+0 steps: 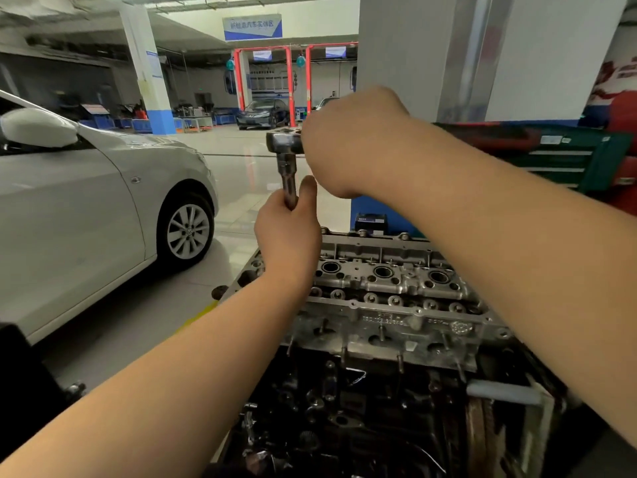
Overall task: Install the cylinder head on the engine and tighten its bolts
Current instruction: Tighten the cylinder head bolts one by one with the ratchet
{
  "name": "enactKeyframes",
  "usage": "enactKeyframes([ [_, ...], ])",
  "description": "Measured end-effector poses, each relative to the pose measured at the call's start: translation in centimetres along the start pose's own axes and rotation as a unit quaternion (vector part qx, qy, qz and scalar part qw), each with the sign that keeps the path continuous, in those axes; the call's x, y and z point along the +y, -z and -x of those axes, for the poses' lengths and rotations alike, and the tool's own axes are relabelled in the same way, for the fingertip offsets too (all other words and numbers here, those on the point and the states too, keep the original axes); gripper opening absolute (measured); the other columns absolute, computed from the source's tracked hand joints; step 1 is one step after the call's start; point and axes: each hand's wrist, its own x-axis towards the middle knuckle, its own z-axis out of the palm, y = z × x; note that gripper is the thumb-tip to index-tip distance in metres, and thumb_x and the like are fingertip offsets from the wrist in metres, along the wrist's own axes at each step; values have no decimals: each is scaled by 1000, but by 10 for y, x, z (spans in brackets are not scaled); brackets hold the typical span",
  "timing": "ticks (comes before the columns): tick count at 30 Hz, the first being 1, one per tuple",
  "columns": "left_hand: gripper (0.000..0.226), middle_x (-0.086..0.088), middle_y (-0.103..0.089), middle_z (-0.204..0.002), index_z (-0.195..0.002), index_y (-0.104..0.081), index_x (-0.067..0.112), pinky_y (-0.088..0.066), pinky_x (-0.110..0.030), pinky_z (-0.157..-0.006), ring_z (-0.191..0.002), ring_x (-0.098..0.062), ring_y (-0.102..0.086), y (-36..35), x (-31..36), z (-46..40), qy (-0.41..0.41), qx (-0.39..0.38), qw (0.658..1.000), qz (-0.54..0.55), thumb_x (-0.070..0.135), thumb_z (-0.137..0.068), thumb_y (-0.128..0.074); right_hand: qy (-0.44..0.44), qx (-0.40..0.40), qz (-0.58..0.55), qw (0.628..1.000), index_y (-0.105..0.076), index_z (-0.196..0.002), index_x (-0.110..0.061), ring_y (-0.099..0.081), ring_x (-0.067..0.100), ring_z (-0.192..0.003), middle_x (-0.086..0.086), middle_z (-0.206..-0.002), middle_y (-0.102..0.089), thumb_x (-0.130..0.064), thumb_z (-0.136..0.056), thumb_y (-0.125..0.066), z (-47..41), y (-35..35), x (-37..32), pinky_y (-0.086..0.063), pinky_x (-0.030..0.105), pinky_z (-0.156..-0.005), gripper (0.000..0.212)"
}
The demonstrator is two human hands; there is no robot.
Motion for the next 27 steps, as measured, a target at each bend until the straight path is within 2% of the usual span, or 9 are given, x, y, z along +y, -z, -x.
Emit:
enactKeyframes([
  [3, 51, 13, -28, -47, -57, -30, 28, -27, -26, -43, -43, -9, -26, -3, 3, -1, 27, 2, 999, 35, 38, -97, -62, 17, 5, -126, 992, -43, -99, -22, -45, 25, -83, -3, -78, -41, -13, -100, -52, -23, -23, 12, -40, 49, -91, 13],
  [7, 32, -8, -37, -69, -80, -42, 18, -29, -27, -42, -51, -20, -34, 1, 3, -11, 60, -88, 993, 43, 35, -94, -64, -1, -39, -361, 932, -41, -85, -28, -47, 22, -86, -9, -87, -49, -8, -104, -44, -38, -45, 17, -32, 30, -65, 27],
  [10, 22, -8, -39, -77, -88, -45, 19, -28, -32, -46, -54, -20, -32, 0, 3, -17, 70, -96, 992, 40, 30, -91, -63, -20, -64, -230, 971, -49, -101, -16, -52, 24, -81, 0, -91, -51, -11, -102, -50, -35, -39, 15, -37, 35, -64, 5],
  [13, 23, -9, -37, -74, -83, -44, 18, -25, -33, -46, -50, -20, -30, -3, 3, -18, 65, -103, 992, 33, 27, -88, -65, -33, -96, -16, 995, -43, -77, -14, -53, 25, -75, 4, -81, -47, -14, -94, -52, -19, -13, 10, -40, 40, -67, 20],
  [15, 22, -9, -37, -72, -82, -48, 17, -27, -36, -50, -50, -20, -33, -3, 2, -19, 66, -95, 993, 14, 27, -88, -67, -24, -67, 27, 997, -40, -74, -18, -52, 25, -73, 4, -82, -50, -17, -92, -53, -10, -5, 4, -39, 41, -65, 22],
  [18, 18, -8, -38, -74, -87, -51, 18, -27, -36, -51, -58, -23, -35, 0, 3, -21, 95, -80, 992, 21, 26, -89, -66, -28, -20, -21, 999, -40, -77, -13, -46, 23, -65, 2, -77, -45, -11, -93, -56, -13, -11, 1, -41, 41, -63, 22],
  [22, 22, -12, -42, -68, -86, -53, 14, -31, -28, -44, -49, -22, -39, 6, 3, -14, 90, -122, 988, 18, 30, -96, -64, -16, -42, -257, 965, -50, -105, -24, -51, 28, -101, 0, -99, -52, -4, -100, -48, -32, -31, 11, -40, 50, -98, 21],
  [25, 28, -13, -39, -58, -79, -54, 10, -28, -24, -41, -43, -20, -36, 9, 4, -11, 69, -148, 986, 23, 29, -97, -64, 7, -4, -389, 921, -62, -117, -17, -55, 29, -115, 5, -119, -61, -1, -101, -47, -41, -39, 1, -45, 43, -94, 28],
  [27, 30, -11, -41, -50, -78, -54, 8, -30, -23, -39, -37, -20, -39, 11, 4, -15, 72, -140, 987, 36, 28, -98, -64, 0, 6, -343, 939, -61, -106, -17, -58, 30, -109, 4, -106, -60, -4, -99, -49, -48, -38, -4, -44, 39, -80, 19],
])
